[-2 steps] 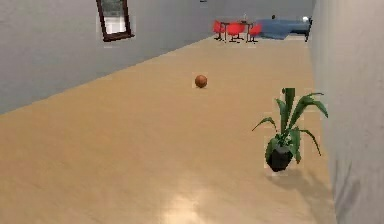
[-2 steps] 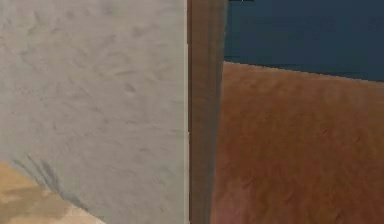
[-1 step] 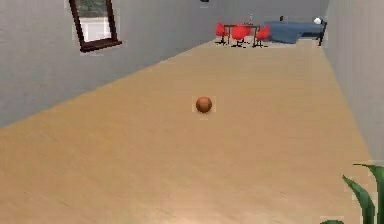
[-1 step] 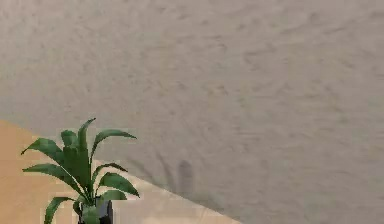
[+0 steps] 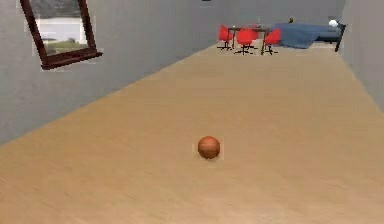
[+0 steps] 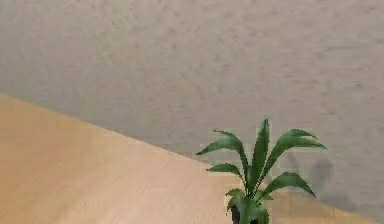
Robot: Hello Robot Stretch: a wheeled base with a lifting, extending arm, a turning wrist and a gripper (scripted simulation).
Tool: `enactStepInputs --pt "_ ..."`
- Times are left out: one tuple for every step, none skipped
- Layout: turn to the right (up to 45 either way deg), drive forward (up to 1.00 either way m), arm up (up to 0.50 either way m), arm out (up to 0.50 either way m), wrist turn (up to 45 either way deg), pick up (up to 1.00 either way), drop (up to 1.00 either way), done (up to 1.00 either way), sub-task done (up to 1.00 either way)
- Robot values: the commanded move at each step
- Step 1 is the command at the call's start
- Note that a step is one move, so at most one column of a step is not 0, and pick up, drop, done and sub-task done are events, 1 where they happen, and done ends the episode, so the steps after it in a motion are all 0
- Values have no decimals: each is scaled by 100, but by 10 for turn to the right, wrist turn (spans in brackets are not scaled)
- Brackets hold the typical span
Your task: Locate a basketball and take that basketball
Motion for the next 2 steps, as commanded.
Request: enactStepInputs --pt "0 80 0 0 0 0 0 0 0" --pt "-450 0 0 0 0 0 0 0 0"
